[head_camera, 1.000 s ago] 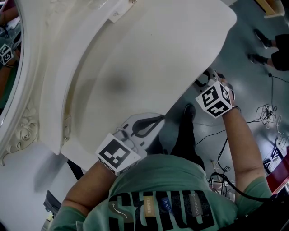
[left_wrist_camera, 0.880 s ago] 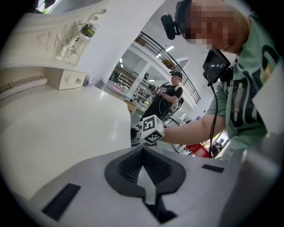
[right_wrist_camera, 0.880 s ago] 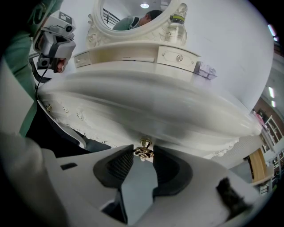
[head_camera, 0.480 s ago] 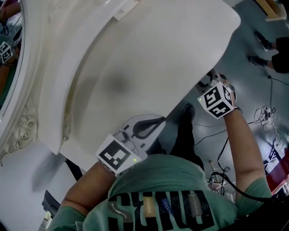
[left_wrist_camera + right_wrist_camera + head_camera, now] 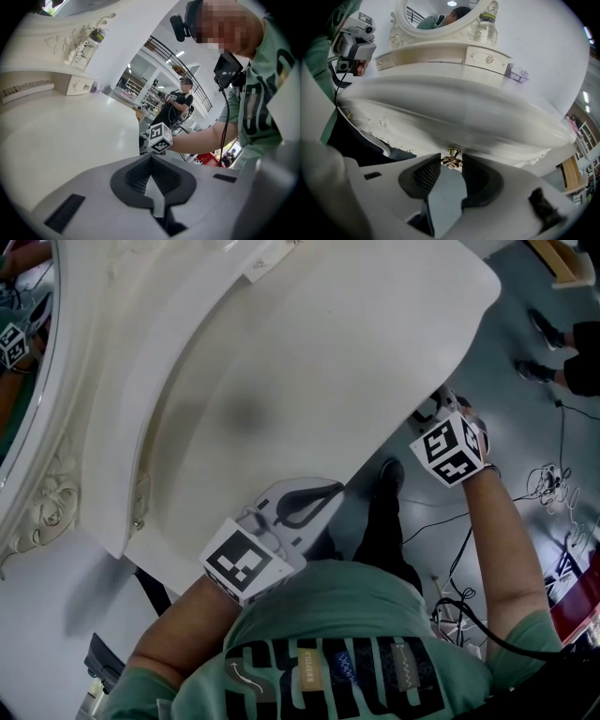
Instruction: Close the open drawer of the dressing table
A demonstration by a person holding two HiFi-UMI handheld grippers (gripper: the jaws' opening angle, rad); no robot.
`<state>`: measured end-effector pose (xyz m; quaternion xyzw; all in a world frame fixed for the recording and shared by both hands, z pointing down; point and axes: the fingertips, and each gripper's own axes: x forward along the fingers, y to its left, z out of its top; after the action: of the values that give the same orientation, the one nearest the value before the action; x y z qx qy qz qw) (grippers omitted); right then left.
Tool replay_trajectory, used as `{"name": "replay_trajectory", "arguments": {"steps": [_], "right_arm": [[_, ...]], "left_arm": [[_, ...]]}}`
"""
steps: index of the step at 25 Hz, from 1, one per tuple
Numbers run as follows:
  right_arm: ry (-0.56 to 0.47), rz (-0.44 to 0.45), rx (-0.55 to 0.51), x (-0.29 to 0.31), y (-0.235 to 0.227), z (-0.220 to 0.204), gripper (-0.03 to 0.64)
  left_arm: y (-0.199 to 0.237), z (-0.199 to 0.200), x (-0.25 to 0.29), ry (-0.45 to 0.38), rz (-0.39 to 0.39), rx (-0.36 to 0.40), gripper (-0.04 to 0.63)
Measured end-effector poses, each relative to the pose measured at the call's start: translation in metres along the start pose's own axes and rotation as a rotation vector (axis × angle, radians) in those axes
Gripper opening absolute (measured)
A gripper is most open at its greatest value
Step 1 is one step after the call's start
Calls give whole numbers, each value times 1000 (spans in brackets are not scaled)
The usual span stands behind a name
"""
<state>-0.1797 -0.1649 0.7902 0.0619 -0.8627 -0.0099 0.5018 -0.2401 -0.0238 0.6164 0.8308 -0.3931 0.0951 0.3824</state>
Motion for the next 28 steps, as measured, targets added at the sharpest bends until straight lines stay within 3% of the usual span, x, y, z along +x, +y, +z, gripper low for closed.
{"name": "replay_trajectory", "arguments": {"steps": [8,19,28], "right_arm": [[-32,-70,32,-7,-4,-8,158],[-26,-79,79,-68,4,-44,161],[-135,-83,109,-133,17,-43,127]], "left_arm": [[-7,8,-4,-3,19,7,8],[-44,30,8,-18,6,38,8],[-75,49,18,-20,41,46,8]]}}
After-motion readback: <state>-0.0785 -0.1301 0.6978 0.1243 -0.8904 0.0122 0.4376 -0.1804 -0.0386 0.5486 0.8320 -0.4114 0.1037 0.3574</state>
